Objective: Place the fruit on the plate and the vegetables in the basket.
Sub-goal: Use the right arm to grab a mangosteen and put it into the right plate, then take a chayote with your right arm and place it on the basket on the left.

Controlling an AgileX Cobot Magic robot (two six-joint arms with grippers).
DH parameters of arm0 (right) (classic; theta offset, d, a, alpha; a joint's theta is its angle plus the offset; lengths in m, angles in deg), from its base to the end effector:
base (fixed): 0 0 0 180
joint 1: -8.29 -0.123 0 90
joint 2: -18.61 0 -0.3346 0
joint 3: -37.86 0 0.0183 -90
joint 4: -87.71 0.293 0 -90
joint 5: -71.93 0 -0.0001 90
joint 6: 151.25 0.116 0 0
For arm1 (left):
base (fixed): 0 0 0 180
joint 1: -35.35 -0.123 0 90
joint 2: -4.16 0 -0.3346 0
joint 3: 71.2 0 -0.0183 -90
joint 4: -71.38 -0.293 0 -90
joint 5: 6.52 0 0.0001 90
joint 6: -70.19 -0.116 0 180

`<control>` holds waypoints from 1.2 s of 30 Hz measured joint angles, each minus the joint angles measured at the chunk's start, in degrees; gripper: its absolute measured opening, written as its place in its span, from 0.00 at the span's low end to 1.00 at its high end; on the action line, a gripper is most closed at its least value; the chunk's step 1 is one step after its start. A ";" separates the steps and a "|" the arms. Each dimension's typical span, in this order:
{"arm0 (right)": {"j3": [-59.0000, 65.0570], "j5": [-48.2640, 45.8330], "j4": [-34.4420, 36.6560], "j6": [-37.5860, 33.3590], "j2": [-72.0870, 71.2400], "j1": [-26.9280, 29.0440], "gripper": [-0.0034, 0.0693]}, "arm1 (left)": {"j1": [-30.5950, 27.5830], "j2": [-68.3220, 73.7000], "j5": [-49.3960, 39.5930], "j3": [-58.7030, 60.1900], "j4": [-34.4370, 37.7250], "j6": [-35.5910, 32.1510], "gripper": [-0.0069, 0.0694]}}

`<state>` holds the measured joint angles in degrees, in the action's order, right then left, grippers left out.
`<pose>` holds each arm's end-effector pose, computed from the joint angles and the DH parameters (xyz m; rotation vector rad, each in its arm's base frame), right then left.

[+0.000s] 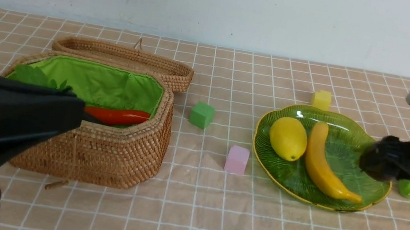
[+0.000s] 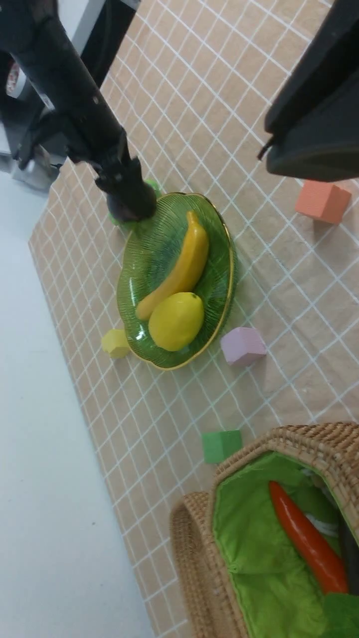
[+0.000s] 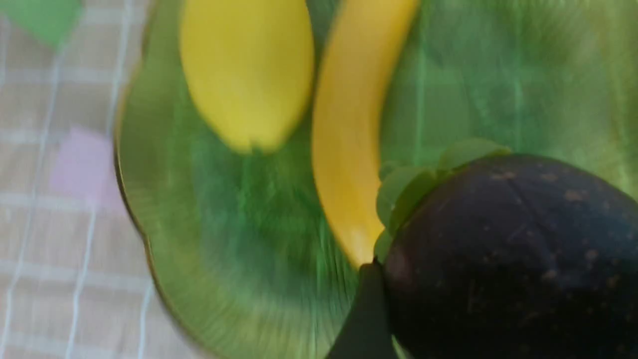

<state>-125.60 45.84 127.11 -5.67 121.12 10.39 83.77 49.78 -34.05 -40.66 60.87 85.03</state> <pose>0.4103 0.0174 0.2383 -0.0396 2.4220 0.3437 0.1126 -0.1121 0.4233 0.6163 1.7358 -0.5911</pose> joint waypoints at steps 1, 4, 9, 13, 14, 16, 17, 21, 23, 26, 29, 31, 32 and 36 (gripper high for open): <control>-0.89 1.33 0.91 -0.95 1.81 -0.52 0.86 | 0.00 0.00 0.68 0.00 0.00 0.00 0.12; -2.84 2.32 1.39 -1.81 5.36 -0.90 0.86 | 0.00 0.00 2.12 0.00 -0.06 0.00 0.12; -6.98 -1.58 1.31 -2.07 7.36 -0.25 0.98 | 0.00 0.00 2.88 0.00 -0.11 0.00 0.12; -8.41 -6.69 -0.28 1.22 5.25 2.52 0.93 | 0.00 0.00 3.46 0.00 -0.25 0.00 0.12; -8.68 -7.72 -1.49 3.64 4.18 4.03 0.89 | 0.00 0.00 3.93 0.00 -0.56 0.00 0.12; -8.77 -7.90 -2.58 6.55 3.52 5.51 0.85 | 0.00 0.00 4.37 0.00 -0.72 0.00 0.12; -8.89 -7.82 -3.54 9.88 3.12 7.08 0.81 | 0.00 0.00 4.82 0.00 -0.84 0.00 0.12; -9.99 -6.76 -6.61 18.85 5.05 10.97 0.73 | 0.00 0.00 5.58 0.00 -1.01 0.00 0.12; -11.81 -6.57 -7.83 22.07 8.15 11.75 0.72 | 0.00 0.00 5.70 0.00 -1.00 0.00 0.12; -16.35 -6.35 -9.91 26.02 13.91 11.83 0.75 | 0.00 0.00 5.69 0.00 -1.00 0.00 0.12; -20.57 -6.80 -13.46 28.57 18.23 11.83 0.78 | 0.00 0.00 5.15 0.00 -1.00 0.00 0.12; -23.12 -7.66 -18.04 31.50 20.77 11.83 0.80 | 0.00 0.00 4.53 0.00 -1.00 0.00 0.12; -24.26 -8.29 -20.56 33.18 21.73 11.83 0.81 | 0.00 0.00 4.32 0.00 -1.00 0.00 0.12; -26.29 -9.48 -28.85 40.08 23.45 11.83 0.82 | 0.00 0.00 3.75 0.00 -1.00 0.23 0.13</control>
<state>-151.90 36.35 98.26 34.40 144.57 22.22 83.77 49.78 -30.30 -40.66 59.87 85.26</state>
